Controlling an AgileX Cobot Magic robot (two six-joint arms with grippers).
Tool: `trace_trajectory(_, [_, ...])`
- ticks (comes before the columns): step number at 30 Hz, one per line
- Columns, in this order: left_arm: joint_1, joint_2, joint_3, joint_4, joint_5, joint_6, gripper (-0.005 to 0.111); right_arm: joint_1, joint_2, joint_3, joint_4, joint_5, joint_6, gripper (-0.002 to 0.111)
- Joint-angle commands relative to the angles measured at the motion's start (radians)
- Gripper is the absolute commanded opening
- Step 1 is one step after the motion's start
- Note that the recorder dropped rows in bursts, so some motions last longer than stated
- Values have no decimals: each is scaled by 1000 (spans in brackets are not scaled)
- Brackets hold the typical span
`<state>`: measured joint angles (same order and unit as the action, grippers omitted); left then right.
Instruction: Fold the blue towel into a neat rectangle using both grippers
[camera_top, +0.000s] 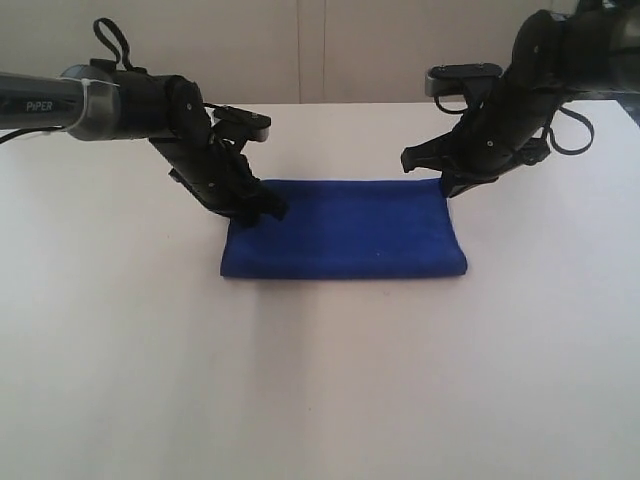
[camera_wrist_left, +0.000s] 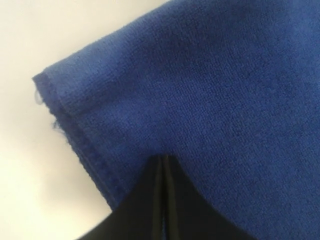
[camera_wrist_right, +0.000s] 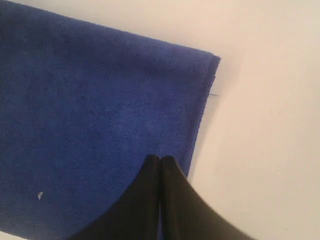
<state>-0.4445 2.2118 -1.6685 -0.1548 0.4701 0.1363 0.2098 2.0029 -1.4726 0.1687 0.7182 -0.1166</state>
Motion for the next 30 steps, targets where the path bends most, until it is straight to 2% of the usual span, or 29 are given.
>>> trace_trajectory(1, [3,22,14,67,85,-5,0,-1,-9,-5,-14,4,0,0])
trace_trajectory(16, [4,16,8,74,136,-7,0,-1,-9,-5,-14,-2,0,0])
trace_trajectory(22, [4,-51,-51,74,196,-5,0,-1,-9,-5,-13,-1,0,0])
trace_trajectory(30, [4,-132,-55,74,242,-5,0,-5,-34,-5,-8,56,5,0])
